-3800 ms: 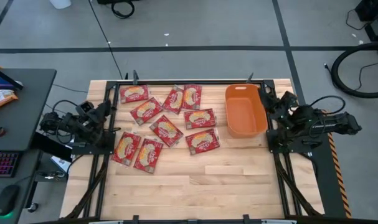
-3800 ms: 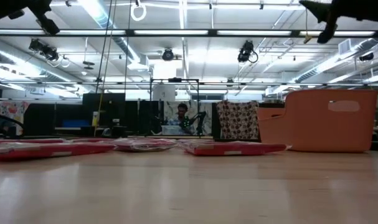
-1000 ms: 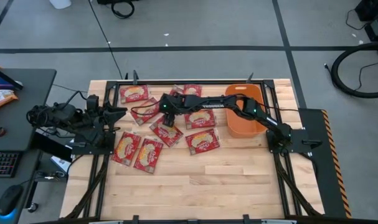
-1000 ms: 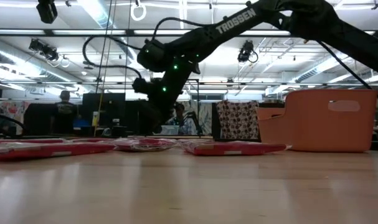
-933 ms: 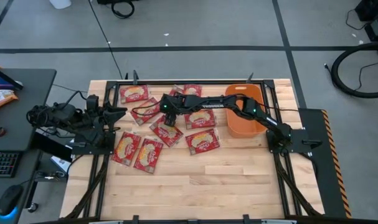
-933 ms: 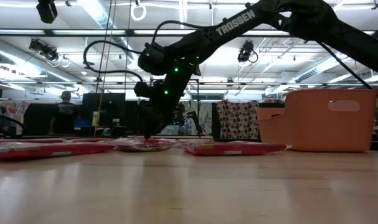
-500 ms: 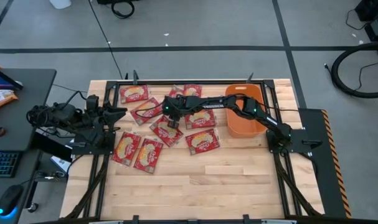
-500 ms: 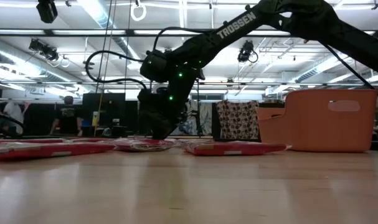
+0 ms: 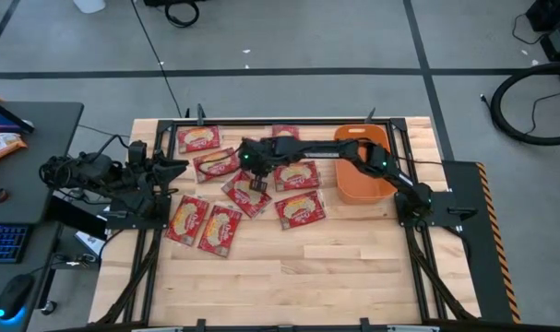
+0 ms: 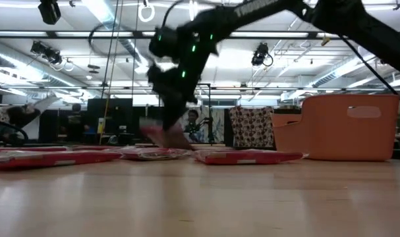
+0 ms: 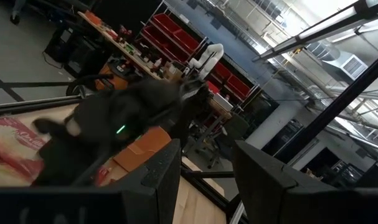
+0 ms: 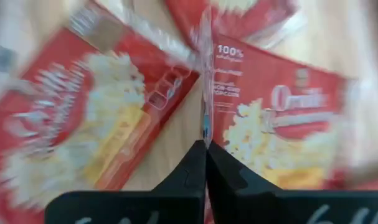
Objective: Sort popcorn bags into baskets
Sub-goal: Put the red popcorn bag into the orange bin
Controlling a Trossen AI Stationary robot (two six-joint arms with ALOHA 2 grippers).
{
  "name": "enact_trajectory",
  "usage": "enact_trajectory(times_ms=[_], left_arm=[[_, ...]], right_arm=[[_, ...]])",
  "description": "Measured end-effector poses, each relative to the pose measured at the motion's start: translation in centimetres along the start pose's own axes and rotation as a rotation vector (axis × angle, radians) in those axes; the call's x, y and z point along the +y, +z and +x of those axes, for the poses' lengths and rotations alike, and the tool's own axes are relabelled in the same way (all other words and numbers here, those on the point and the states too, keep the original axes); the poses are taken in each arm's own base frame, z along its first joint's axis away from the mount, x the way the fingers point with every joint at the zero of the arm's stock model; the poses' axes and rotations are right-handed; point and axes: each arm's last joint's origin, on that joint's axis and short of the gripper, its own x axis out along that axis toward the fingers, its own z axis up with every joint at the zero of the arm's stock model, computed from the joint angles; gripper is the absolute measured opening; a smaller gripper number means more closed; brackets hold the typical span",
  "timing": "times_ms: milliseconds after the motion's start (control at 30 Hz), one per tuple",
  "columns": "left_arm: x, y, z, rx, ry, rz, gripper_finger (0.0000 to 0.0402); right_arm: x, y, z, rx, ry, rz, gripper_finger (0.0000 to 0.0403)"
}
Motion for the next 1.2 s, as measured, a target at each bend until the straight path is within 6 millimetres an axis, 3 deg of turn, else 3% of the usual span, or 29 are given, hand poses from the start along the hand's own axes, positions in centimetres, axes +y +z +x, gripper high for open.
enact_trajectory(times_ms=[133,300,600,900,1200], left_arm=[[0.0,0.0,0.0,0.004,0.003,0.003,0.0149],[0.0,0.0,0.0,0.004,0.003,0.005,0.0149],[0.0,-0.1,0.0,0.008,-0.001,0.003,0.0149],[0.0,-0.1,0.0,0.009,-0.002,0.003,0.0149],[0.0,-0.1,0.0,0.008,-0.002,-0.004,0.0149]], right_arm=[[0.0,0.7,-4.3,-0.032,-0.005,0.006,0.0009],[-0.3,1.3,-11.1,-0.140,-0.035,0.025,0.0005],[-1.2,0.3,-21.8,-0.307,-0.033,0.087,0.0006],[-1.5,-3.5,-27.9,-0.216,-0.122,0.126,0.0006],[-2.8,-8.3,-31.3,0.044,-0.258,0.115,0.0006]])
